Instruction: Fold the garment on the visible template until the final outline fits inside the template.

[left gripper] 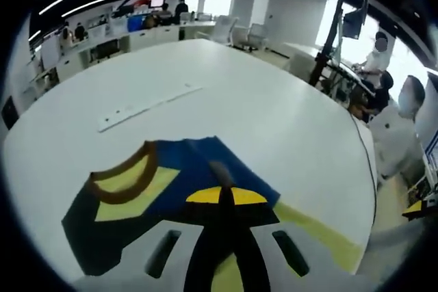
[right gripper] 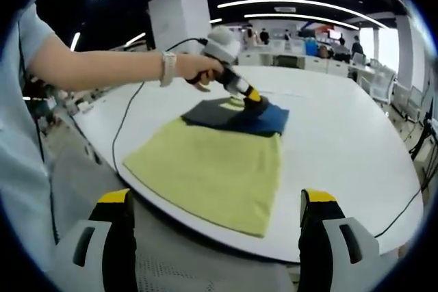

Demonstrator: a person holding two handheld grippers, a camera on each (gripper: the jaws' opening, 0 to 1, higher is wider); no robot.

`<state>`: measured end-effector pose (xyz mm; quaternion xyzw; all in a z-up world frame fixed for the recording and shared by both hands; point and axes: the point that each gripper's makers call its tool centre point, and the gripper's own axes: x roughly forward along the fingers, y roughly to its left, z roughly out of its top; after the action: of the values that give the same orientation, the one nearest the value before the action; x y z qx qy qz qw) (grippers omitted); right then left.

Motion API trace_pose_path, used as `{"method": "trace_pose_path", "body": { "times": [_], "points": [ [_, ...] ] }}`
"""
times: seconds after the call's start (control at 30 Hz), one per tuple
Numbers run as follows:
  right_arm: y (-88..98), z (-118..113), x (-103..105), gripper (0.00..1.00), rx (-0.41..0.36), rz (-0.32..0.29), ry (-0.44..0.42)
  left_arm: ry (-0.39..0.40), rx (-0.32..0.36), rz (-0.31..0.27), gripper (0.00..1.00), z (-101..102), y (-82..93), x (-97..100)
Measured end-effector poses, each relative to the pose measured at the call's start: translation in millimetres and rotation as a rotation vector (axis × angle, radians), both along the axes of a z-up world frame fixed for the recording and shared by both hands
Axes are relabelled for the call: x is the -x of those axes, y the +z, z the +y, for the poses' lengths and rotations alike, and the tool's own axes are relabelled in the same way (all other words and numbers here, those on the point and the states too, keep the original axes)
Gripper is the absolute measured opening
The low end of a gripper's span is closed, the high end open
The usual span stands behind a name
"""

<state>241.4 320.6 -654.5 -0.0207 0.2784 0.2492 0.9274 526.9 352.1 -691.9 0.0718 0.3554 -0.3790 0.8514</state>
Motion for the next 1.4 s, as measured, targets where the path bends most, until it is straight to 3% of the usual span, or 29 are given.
{"method": "trace_pose_path", "body": {
  "times": [0.43,0.67,1.17,1.4],
  "points": [
    [-3.6,7,-1,1.0,-0.014,0.01,0.014,-0.023,-0.04,0.045,0.0,-10,-24.4,6.3],
    [-6.5,8,0,1.0,-0.021,0.019,0.013,-0.034,-0.039,0.053,0.04,-15,-27.6,9.8],
    [-8.3,8,-2,1.0,-0.021,0.023,0.02,-0.099,-0.043,0.142,0.1,-26,-41.7,37.5],
    [-7.6,8,-2,1.0,-0.026,0.02,0.023,-0.115,-0.037,0.152,0.1,-34,-43.5,51.1]
  ]
}}
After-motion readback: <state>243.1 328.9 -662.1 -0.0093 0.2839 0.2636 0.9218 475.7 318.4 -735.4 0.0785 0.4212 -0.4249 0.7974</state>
